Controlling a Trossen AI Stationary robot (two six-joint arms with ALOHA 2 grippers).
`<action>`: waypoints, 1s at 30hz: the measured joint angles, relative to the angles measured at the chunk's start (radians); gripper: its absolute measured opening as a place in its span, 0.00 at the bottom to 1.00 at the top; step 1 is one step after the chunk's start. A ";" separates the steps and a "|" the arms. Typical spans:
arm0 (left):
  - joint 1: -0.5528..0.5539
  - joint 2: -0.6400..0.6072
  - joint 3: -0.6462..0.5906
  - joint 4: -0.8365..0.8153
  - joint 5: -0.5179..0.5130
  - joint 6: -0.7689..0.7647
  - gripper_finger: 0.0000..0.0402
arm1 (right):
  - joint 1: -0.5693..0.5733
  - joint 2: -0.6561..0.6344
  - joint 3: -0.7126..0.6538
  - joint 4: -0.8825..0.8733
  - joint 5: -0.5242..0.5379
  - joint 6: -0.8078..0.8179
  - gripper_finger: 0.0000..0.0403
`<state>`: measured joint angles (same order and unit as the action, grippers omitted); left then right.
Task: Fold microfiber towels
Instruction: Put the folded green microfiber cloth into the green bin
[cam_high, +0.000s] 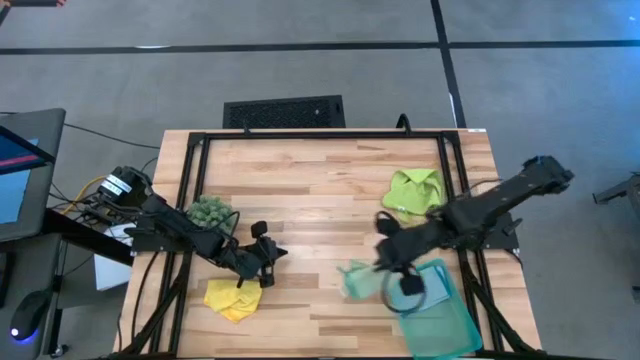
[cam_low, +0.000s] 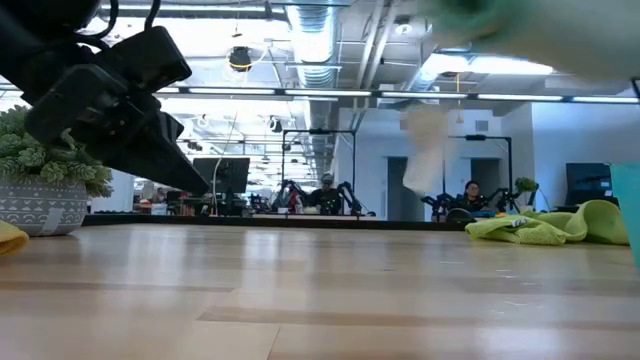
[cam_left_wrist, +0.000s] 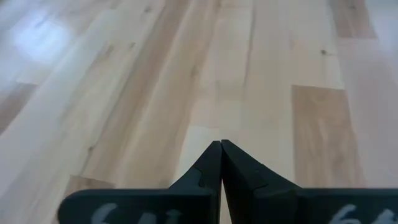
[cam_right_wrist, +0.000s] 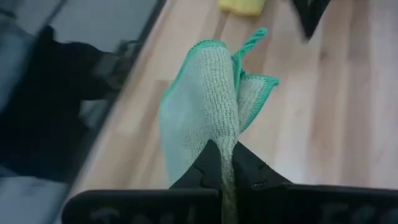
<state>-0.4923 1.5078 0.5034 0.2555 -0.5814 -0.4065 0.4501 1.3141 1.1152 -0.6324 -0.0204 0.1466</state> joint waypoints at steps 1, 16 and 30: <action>0.000 0.000 0.000 0.001 -0.009 0.000 0.00 | 0.032 -0.026 0.000 -0.045 0.000 0.074 0.05; 0.045 0.000 0.000 0.164 -0.064 0.150 0.00 | 0.576 -0.163 -0.327 0.046 0.056 1.066 0.06; 0.083 0.000 0.000 0.236 -0.001 0.149 0.00 | 0.575 -0.030 -0.481 0.348 0.110 1.035 0.05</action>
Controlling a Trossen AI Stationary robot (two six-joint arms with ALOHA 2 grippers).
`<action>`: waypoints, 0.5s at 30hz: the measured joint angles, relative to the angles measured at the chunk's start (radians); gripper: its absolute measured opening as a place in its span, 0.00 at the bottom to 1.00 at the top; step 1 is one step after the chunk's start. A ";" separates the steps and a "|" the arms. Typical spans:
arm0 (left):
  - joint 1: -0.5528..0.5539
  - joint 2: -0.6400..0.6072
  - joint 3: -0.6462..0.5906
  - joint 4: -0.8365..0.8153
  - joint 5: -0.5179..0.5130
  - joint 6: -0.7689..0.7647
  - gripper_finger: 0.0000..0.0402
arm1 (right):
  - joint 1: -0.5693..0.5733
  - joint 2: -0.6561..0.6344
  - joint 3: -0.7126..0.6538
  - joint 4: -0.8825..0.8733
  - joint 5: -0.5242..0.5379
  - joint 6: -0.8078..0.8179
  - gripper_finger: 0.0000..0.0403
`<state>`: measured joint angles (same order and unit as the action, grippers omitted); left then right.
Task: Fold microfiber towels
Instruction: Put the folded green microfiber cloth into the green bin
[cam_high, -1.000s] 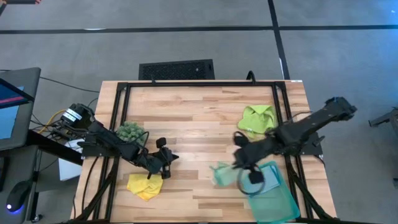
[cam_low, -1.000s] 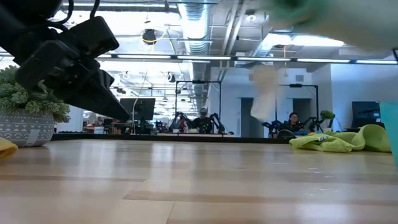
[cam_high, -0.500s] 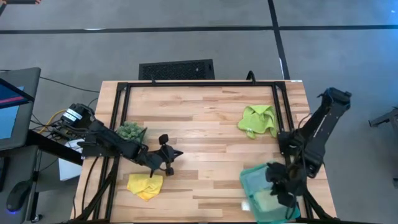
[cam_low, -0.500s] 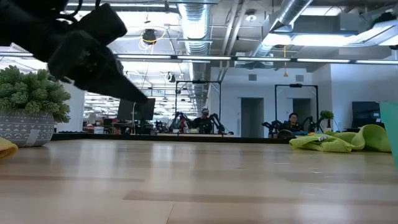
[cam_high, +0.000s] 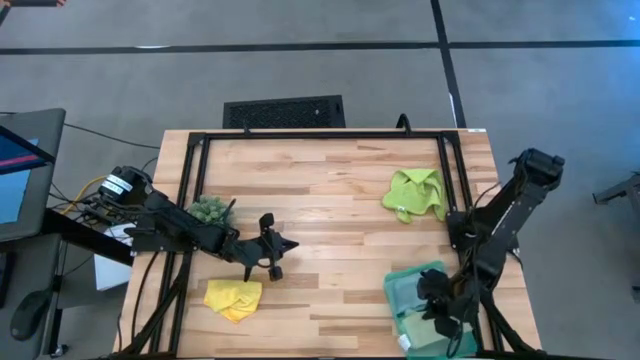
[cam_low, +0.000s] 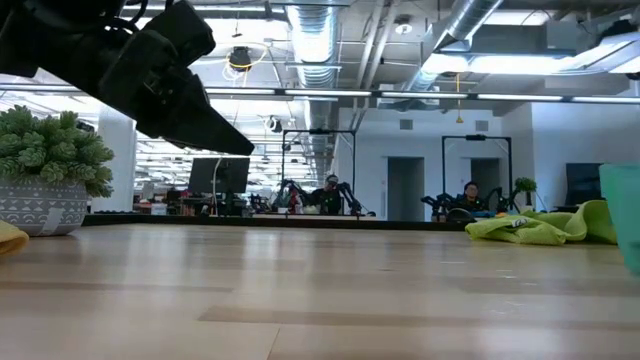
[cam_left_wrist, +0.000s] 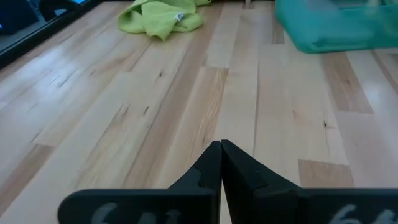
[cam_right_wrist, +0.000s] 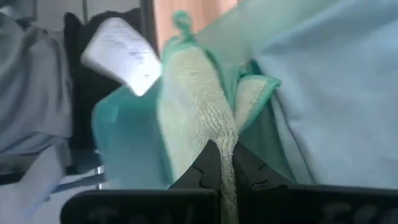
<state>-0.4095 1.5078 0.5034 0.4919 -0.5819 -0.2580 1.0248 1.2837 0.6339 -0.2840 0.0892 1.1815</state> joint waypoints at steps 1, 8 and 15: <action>0.000 0.000 0.000 0.001 0.000 -0.008 0.00 | 0.000 0.012 -0.004 0.004 0.016 0.010 0.06; 0.000 0.000 0.000 0.000 -0.001 -0.048 0.00 | 0.000 0.057 -0.007 0.053 0.148 0.031 0.06; 0.000 0.000 0.000 0.001 -0.007 -0.063 0.00 | 0.016 0.122 -0.039 0.047 0.150 0.138 0.09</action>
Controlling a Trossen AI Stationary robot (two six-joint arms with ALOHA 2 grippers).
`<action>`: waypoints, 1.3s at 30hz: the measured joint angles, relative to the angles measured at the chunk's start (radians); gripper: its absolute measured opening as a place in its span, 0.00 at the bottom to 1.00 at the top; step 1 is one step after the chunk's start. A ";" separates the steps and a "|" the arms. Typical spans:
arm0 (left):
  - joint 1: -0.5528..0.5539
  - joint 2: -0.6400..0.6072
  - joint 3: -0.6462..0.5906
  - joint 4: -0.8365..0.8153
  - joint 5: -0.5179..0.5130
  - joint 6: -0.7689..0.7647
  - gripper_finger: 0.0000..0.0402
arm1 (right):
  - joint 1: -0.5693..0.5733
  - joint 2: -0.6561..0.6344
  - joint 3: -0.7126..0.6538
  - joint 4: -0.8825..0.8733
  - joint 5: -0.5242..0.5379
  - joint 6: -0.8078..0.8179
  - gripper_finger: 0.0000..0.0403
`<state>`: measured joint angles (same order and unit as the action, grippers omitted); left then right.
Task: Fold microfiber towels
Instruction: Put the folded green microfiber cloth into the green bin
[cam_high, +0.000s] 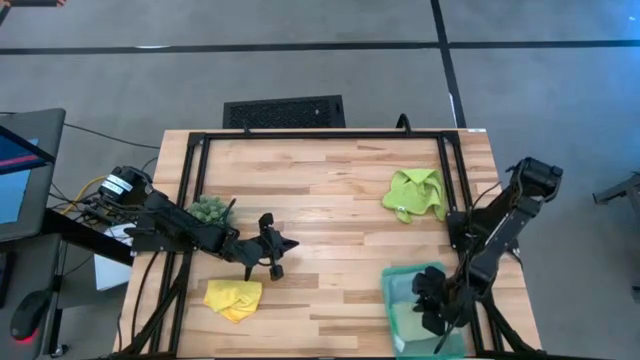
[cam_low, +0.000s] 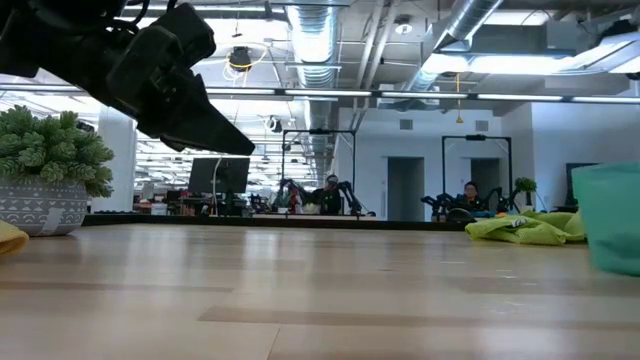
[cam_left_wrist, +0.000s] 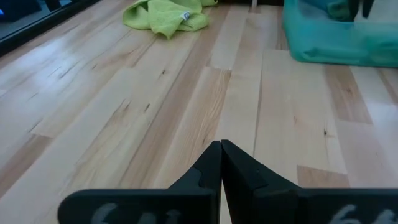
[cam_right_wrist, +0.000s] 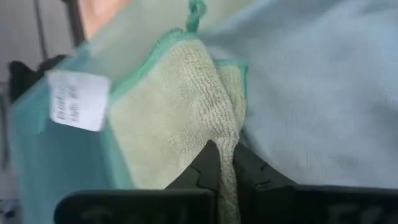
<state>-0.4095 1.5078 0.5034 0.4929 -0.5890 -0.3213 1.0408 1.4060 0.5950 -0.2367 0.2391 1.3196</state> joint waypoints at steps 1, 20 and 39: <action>0.000 0.000 0.000 0.000 0.000 -0.001 0.00 | 0.003 0.015 -0.001 0.004 0.000 0.002 0.09; 0.000 0.000 0.001 0.042 -0.019 0.003 0.00 | 0.008 -0.108 0.048 -0.060 0.037 0.011 0.41; 0.000 0.000 0.001 0.044 -0.049 0.030 0.00 | 0.140 -0.015 0.063 -0.188 -0.180 0.401 0.05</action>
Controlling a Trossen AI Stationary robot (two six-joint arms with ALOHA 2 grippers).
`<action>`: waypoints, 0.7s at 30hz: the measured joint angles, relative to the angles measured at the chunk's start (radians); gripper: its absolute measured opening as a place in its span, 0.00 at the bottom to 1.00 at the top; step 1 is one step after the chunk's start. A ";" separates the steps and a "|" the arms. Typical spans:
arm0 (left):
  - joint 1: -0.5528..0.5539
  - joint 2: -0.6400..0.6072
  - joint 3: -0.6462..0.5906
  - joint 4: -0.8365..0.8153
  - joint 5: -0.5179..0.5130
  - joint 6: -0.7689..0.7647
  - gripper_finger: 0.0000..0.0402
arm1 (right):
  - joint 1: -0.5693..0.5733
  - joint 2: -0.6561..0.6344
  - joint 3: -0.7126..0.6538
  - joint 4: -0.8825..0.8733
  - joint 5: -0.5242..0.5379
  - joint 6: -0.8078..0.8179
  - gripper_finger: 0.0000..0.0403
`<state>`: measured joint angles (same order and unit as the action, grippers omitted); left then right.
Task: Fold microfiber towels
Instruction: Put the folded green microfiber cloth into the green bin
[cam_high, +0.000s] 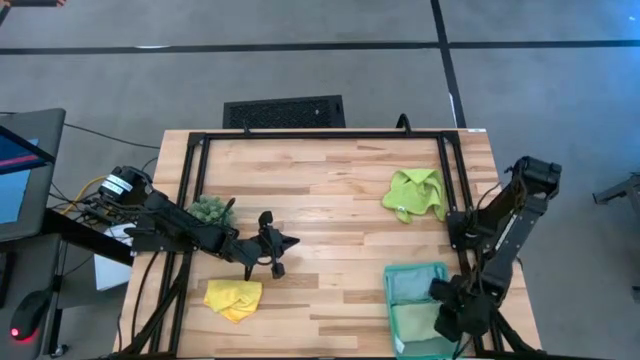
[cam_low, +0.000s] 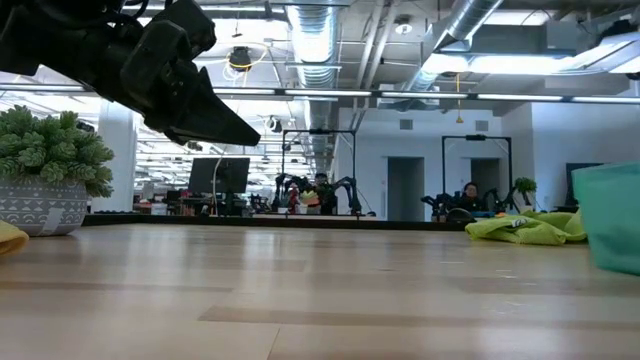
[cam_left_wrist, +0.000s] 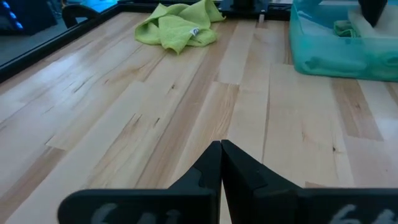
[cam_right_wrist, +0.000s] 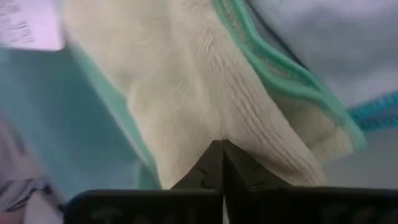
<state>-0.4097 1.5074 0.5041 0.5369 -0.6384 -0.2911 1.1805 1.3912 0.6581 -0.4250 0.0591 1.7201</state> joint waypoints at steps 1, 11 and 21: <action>0.000 0.000 0.000 0.000 -0.004 0.001 0.00 | -0.007 0.020 0.001 0.000 -0.021 0.000 0.06; 0.000 0.000 0.000 0.086 -0.010 0.080 0.00 | -0.089 0.046 0.032 -0.135 -0.126 -0.141 0.03; 0.000 0.000 0.000 0.084 -0.043 0.081 0.00 | -0.082 -0.057 0.079 -0.213 -0.102 -0.027 0.15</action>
<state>-0.4099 1.5074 0.5041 0.6209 -0.6817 -0.2096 1.0988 1.3345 0.7368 -0.6384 -0.0432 1.6929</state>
